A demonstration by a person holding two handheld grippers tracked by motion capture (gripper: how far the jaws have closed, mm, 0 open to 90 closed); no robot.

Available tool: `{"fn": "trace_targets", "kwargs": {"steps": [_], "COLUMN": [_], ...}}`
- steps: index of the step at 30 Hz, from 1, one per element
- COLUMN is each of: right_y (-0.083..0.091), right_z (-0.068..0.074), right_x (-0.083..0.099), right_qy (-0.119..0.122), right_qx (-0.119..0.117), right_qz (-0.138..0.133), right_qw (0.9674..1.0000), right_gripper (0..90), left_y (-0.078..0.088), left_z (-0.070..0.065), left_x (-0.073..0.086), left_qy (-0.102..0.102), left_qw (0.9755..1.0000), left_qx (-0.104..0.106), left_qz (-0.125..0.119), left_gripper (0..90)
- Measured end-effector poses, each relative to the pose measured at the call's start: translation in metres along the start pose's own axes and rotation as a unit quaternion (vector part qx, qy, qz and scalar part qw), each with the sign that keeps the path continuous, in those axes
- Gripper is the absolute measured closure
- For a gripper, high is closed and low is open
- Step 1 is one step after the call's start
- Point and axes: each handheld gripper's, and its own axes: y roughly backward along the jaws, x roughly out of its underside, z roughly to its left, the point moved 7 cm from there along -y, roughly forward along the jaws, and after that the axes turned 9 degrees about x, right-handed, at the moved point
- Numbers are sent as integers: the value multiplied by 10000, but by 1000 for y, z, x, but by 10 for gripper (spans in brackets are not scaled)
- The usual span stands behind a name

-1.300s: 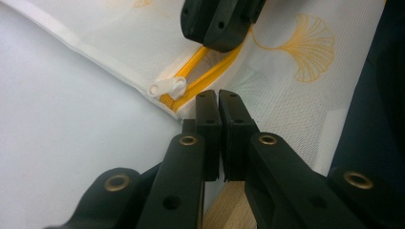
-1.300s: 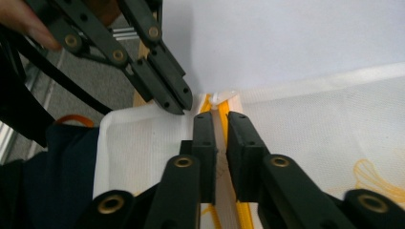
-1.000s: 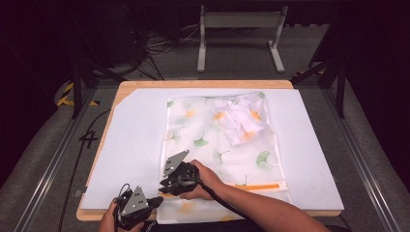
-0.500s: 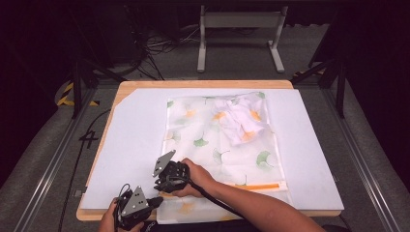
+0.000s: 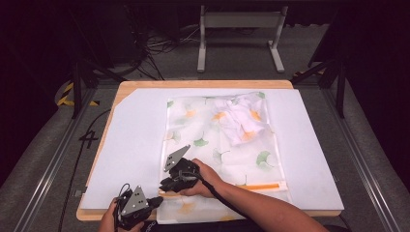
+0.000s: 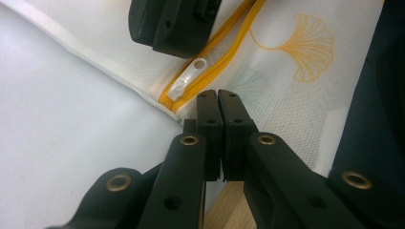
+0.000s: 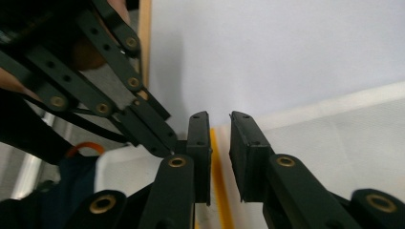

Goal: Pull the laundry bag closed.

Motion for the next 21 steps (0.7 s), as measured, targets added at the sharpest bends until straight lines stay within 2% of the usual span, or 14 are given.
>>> {"fn": "trace_targets", "kwargs": {"steps": [4, 6, 8, 10, 12, 14, 21], "right_y": [-2, -5, -10, -13, -16, -16, -12], "right_z": [6, 8, 7, 6, 6, 5, 5], "right_x": [0, 1, 3, 6, 8, 11, 12], "right_qy": [-81, -40, -9, -19, -2, -66, -255], "right_qx": [-173, -141, -7, 41, 77, 48, 14], "right_qz": [-26, 13, 133, 211, 238, 213, 121], "right_qw": [9998, 9999, 9999, 9998, 9997, 9997, 9996], "right_gripper": [739, 732, 731, 739, 811, 842, 849], "left_y": [0, 0, 0, 0, 0, 0, 0], "left_z": [0, 0, 0, 0, 1, 1, 0], "left_x": [0, 0, 0, 0, 0, 0, 0], "left_qy": [1, -1, -5, -13, -19, -18, 13], "left_qw": [10000, 10000, 10000, 10000, 10000, 10000, 10000], "left_qx": [10, 11, 7, 15, 22, 26, 21], "left_qz": [-1, -4, -5, -1, -4, -6, -1], "left_gripper": [883, 883, 883, 883, 883, 883, 883]}}
